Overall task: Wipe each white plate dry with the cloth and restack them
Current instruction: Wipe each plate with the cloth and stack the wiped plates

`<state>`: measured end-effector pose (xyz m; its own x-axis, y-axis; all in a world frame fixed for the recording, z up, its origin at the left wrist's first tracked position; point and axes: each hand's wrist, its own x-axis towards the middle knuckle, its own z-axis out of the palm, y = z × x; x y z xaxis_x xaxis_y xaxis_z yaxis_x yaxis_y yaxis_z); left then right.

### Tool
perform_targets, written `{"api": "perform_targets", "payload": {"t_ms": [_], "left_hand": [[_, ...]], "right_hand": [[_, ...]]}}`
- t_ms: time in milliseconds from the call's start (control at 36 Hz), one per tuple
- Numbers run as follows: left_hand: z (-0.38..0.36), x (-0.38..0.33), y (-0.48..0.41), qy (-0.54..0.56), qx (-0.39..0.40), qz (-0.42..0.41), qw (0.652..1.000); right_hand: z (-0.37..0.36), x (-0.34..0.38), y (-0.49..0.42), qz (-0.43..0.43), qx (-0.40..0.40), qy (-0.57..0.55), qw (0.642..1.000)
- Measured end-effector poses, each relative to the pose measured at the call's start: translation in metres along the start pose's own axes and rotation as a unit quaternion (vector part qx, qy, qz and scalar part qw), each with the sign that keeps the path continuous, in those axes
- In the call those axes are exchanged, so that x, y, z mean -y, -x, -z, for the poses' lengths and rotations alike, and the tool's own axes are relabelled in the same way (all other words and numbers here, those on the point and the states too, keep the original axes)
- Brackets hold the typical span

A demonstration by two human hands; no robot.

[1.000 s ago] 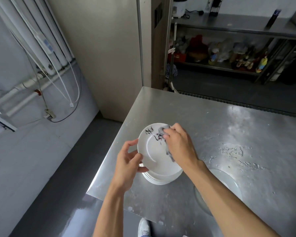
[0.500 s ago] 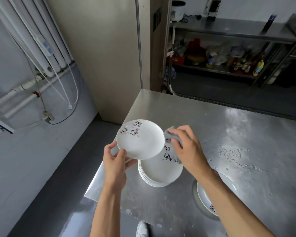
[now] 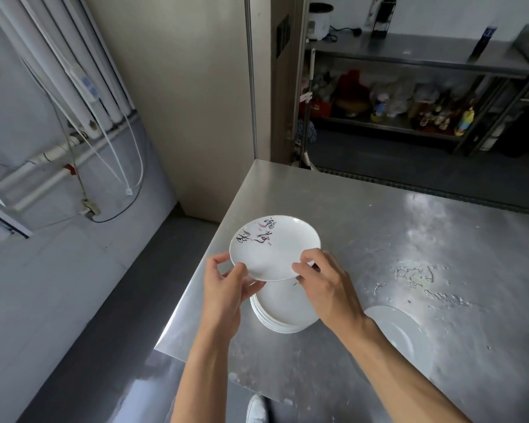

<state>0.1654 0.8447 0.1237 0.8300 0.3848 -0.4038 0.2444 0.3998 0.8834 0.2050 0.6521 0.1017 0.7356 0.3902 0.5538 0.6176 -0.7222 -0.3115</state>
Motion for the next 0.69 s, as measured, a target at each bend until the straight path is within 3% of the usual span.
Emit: {"api": "perform_targets", "payload": {"t_ms": [83, 139, 250, 361, 472, 583, 639, 694], "left_hand": [[0.004, 0.003, -0.002, -0.081, -0.007, -0.025, 0.996], [0.009, 0.008, -0.003, -0.215, -0.004, -0.109, 0.970], [0.022, 0.005, -0.005, -0.408, 0.083, -0.298, 0.859], [0.021, -0.004, -0.010, -0.494, 0.177, -0.385, 0.760], [0.011, -0.007, -0.013, -0.531, 0.168, -0.451, 0.697], [0.009, -0.003, -0.019, -0.541, 0.126, -0.475, 0.682], [0.010, 0.004, -0.020, -0.528, 0.116, -0.449, 0.712], [0.013, 0.014, -0.020, -0.490, 0.113, -0.397, 0.768]], "right_hand": [[0.002, -0.003, 0.000, 0.000, -0.001, 0.002, 1.000], [0.004, -0.006, 0.001, -0.005, 0.004, -0.001, 1.000], [0.006, -0.011, 0.002, 0.002, 0.000, 0.002, 1.000], [0.007, -0.014, 0.002, 0.003, -0.006, 0.000, 1.000], [0.008, -0.013, 0.000, -0.013, -0.006, -0.016, 1.000], [0.011, -0.014, -0.005, -0.046, -0.025, -0.078, 0.996], [0.012, -0.016, -0.003, -0.078, -0.023, -0.105, 0.991], [0.012, -0.019, 0.000, -0.125, -0.029, -0.128, 0.983]]}}
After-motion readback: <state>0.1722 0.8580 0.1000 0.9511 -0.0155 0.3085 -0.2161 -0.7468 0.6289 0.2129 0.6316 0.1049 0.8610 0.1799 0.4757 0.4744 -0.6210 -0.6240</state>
